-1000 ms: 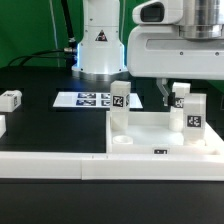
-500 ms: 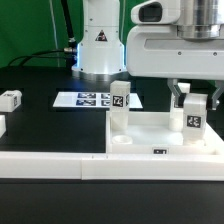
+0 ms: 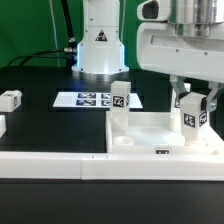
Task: Assemble square table
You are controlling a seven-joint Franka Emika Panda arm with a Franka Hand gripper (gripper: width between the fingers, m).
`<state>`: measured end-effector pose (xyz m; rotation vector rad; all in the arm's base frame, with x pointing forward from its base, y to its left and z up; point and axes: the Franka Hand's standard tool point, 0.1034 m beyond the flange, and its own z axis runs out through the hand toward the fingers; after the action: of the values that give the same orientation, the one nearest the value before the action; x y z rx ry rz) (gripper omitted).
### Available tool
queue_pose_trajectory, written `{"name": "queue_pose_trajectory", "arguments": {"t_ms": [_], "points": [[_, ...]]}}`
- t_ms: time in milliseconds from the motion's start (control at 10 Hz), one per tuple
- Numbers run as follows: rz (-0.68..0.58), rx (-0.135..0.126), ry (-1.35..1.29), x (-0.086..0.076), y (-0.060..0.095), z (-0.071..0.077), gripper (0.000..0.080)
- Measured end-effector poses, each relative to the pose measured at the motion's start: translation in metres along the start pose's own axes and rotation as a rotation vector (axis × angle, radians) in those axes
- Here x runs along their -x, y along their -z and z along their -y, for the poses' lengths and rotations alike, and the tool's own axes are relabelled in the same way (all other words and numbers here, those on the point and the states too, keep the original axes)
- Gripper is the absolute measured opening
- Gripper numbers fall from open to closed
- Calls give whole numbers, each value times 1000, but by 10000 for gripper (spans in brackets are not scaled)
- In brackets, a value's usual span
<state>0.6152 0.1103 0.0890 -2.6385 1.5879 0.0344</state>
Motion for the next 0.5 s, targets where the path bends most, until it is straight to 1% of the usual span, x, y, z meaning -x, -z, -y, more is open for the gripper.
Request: {"name": "queue_pose_trajectory", "arguments": {"t_ms": [100, 200, 300, 400, 500], "points": [[-17, -20, -115, -1, 0, 3, 290], [-25, -29, -209, 0, 0, 4, 290], [-24, -30, -266, 1, 0, 5, 291], [-26, -40, -400, 5, 0, 7, 291], [-29, -56, -508, 10, -2, 11, 291]]}}
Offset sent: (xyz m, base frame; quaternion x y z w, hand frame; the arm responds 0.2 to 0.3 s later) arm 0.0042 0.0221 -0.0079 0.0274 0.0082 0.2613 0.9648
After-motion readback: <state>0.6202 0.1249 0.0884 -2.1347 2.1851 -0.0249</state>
